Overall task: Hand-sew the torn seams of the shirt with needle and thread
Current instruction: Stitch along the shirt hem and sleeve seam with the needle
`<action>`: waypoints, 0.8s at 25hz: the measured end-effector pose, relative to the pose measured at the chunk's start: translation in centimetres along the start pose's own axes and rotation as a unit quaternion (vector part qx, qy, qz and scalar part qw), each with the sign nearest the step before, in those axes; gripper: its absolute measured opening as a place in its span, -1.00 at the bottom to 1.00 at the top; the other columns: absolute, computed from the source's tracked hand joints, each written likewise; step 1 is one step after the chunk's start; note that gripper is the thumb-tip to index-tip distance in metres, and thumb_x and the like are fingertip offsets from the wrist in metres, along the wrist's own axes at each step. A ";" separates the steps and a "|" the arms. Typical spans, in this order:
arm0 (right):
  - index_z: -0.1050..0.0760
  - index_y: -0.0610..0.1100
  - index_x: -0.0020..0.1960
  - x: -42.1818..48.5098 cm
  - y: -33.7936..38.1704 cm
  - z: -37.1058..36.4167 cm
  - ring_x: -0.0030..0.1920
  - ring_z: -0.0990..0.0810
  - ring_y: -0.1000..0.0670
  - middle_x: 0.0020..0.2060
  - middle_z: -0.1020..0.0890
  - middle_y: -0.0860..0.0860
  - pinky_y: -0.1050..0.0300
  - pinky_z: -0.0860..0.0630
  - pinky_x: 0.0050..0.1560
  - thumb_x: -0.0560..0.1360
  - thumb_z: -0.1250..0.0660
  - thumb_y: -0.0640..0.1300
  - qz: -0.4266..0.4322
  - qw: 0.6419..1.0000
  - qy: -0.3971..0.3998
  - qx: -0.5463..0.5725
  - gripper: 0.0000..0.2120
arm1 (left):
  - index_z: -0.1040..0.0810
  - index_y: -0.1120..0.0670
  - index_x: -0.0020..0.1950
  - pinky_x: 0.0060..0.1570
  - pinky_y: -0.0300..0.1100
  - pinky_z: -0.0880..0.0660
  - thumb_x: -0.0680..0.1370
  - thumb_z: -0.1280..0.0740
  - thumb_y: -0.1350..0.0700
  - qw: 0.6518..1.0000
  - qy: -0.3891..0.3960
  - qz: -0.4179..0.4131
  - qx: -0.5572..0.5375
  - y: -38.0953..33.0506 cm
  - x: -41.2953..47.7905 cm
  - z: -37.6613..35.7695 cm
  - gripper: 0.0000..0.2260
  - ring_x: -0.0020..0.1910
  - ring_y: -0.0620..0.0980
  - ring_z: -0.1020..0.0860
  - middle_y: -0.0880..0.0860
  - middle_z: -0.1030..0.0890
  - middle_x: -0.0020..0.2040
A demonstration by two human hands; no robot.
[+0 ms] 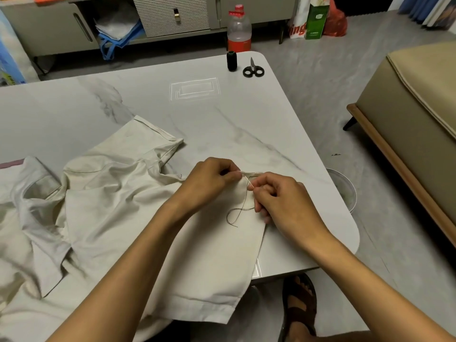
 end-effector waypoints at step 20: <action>-0.64 -0.04 0.03 0.2 0.4 -0.1 -0.48 -0.45 0.13 -0.43 -0.59 -0.07 0.23 -0.42 -0.34 0.53 -0.20 -0.27 0.016 1.000 -0.015 -0.023 -0.72 | -0.64 0.16 -0.12 -0.50 -0.39 -0.18 0.62 -0.31 0.17 0.989 0.037 0.041 -0.134 0.1 -1.3 0.2 -0.83 -0.50 -0.16 -0.23 -0.10 -0.36 -0.49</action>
Point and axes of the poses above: each hand's wrist, its own x-axis towards the middle knuckle, its own z-axis out of the back of the hand, y = z × x, the point moved 10 cm from there along x, towards the middle knuckle
